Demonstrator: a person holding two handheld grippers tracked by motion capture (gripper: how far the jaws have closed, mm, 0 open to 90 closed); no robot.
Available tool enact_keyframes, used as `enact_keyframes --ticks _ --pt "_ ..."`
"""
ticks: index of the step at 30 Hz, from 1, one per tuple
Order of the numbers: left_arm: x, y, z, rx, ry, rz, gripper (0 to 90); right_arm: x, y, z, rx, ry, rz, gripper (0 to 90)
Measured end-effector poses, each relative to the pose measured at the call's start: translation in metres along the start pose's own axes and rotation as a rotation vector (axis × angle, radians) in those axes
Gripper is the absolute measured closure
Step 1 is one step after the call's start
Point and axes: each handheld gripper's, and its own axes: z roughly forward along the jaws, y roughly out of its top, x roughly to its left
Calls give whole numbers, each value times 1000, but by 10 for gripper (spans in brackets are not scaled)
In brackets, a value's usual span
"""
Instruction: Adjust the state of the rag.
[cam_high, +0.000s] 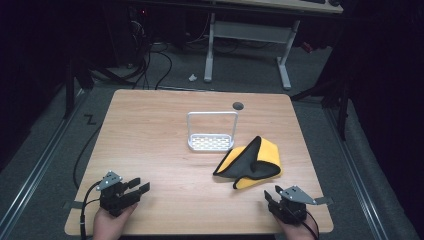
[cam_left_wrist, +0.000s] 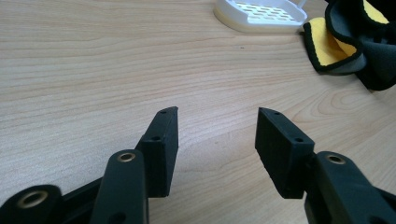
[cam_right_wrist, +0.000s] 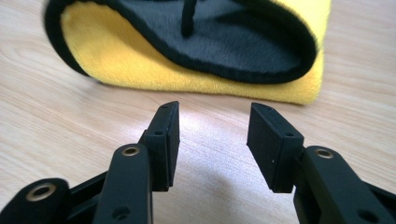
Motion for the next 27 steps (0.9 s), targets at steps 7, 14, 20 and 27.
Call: enact_keyframes --ticks 7,14,20,27 --pt "0 2 0 -9 12 -12 497 -6 3 10 1 4 24 527" --pt "-5 -1 2 -1 14 9 480 -8 2 8 -10 20 22 522" --pt "-16 -1 8 9 -20 41 466 -9 2 8 -12 22 29 519" --pt "-48 1 31 39 -92 91 428 -12 -3 4 -15 27 28 531"
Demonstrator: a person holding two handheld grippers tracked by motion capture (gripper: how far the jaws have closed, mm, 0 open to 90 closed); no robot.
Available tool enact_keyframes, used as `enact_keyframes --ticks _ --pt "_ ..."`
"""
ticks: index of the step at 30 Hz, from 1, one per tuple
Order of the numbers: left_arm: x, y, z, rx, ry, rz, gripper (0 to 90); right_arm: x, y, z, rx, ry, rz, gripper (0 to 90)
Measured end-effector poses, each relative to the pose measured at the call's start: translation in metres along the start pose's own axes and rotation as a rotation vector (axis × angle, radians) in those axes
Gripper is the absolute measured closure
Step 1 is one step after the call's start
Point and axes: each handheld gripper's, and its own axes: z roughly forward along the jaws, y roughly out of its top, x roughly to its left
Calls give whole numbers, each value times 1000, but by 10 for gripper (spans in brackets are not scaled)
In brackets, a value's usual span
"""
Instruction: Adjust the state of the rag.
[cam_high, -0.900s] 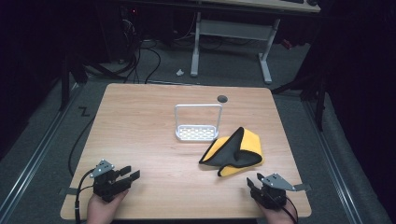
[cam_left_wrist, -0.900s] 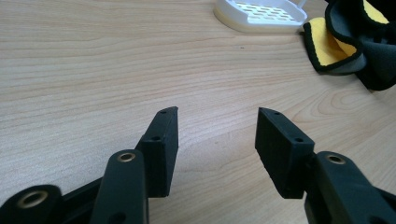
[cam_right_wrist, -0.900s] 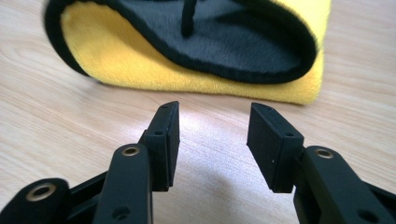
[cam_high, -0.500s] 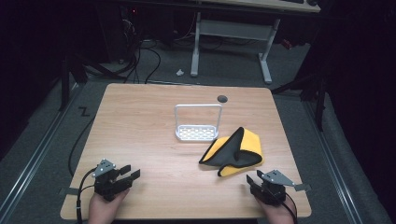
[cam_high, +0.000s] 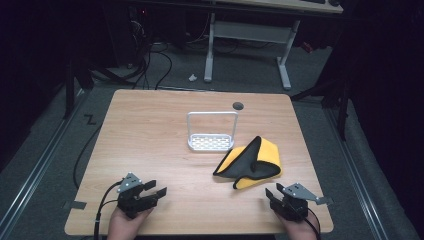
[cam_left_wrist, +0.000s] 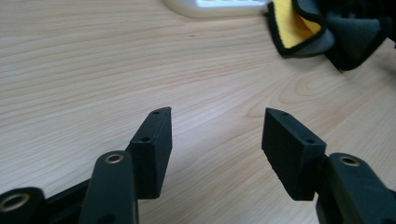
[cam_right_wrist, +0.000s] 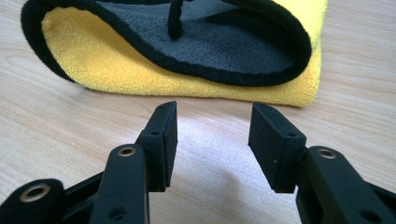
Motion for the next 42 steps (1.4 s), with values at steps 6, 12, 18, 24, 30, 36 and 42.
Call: enact_keyframes --ticks 6,12,18,24,30,36,42 --pt "-21 12 19 17 -50 32 420 -3 0 -2 -10 11 20 534" --pt "-44 32 54 29 -110 59 410 -1 0 1 1 22 3 534" --pt "-71 57 108 73 -141 114 393 1 1 1 2 30 -8 531" --pt "-85 67 139 121 -132 132 426 1 1 1 -1 38 -6 530" --pt "-88 66 151 177 -103 129 752 0 1 1 -6 41 -2 530" --pt "-88 60 140 163 -109 149 842 0 1 1 -6 45 1 530" --pt "-86 49 122 151 -115 157 846 0 1 1 -4 47 -4 530"
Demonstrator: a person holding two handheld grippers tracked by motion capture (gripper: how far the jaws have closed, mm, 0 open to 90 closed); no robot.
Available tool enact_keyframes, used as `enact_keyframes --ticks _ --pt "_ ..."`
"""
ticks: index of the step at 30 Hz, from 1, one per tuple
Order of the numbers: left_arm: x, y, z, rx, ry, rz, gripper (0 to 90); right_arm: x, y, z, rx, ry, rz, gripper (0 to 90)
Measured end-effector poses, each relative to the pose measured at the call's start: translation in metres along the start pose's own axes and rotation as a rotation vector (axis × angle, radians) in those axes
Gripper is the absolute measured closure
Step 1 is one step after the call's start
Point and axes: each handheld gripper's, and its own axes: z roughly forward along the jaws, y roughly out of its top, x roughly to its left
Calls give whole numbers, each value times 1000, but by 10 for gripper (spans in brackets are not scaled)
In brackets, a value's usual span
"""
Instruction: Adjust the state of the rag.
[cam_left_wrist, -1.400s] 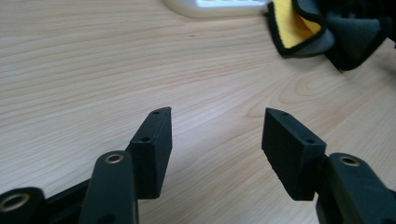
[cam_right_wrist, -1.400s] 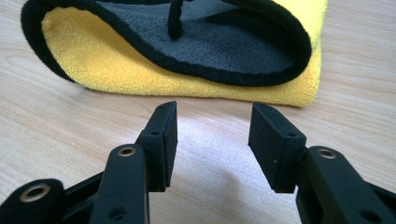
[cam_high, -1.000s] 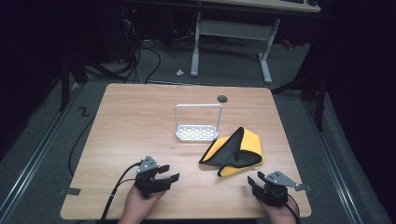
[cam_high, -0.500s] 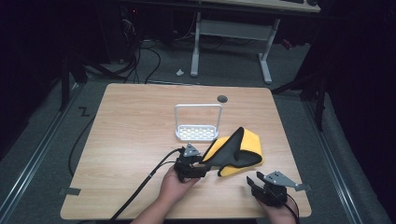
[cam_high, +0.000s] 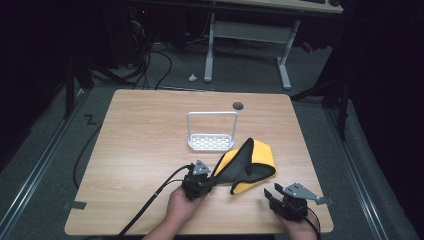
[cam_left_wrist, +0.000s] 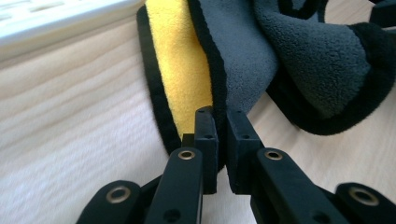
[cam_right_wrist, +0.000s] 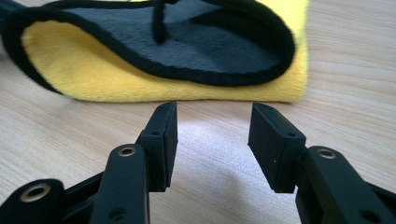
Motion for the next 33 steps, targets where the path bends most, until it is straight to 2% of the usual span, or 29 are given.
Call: enact_keyframes --ticks 7,17,20,23,24,27,31,33 --pt "1 -18 -25 -18 -4 3 852 2 0 1 3 0 -7 530" --pt "9 -51 -82 -43 43 8 848 6 0 2 10 4 -13 529" --pt "14 -64 -95 -50 63 -4 848 10 2 3 6 12 -24 529" --pt "18 -74 -100 -63 48 -47 848 13 3 4 2 18 -29 529" --pt "18 -75 -99 -56 41 -53 848 17 5 4 0 25 -29 528" --pt "12 -71 -96 -53 30 -29 847 33 14 2 -31 63 -42 524" --pt "0 -69 -91 -37 12 18 844 64 30 2 -54 109 -112 510" --pt "-3 -71 -89 -28 7 22 843 78 39 2 -66 140 -137 500"
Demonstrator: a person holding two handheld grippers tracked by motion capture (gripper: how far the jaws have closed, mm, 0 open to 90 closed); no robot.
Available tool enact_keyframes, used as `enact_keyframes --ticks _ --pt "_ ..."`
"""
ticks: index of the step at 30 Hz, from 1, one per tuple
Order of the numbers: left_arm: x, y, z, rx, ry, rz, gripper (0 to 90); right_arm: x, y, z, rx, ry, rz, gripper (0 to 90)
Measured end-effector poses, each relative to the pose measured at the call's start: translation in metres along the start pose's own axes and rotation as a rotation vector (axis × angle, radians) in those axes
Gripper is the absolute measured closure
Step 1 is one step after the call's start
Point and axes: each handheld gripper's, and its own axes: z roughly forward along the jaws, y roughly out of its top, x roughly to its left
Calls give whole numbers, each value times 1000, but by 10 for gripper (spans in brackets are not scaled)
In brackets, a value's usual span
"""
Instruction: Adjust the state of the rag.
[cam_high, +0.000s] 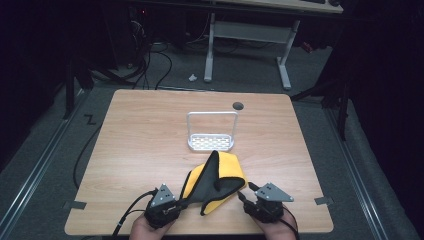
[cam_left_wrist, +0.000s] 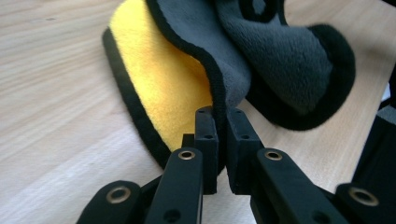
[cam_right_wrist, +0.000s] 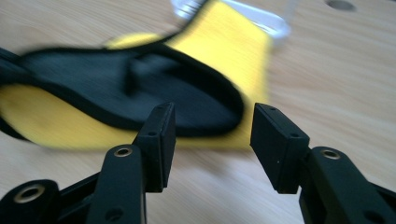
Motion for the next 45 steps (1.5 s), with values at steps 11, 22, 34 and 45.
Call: enact_keyframes --ticks 11,22,34,45 --pt "-7 -2 9 21 -29 9 841 70 27 24 5 150 -87 395" --pt "2 0 4 3 -31 -26 846 67 5 38 129 37 -161 812" --pt "44 6 -37 -113 58 -120 850 -3 -6 9 92 -114 -38 833" --pt "58 10 -65 -199 100 -148 852 -51 -18 6 138 -231 54 833"
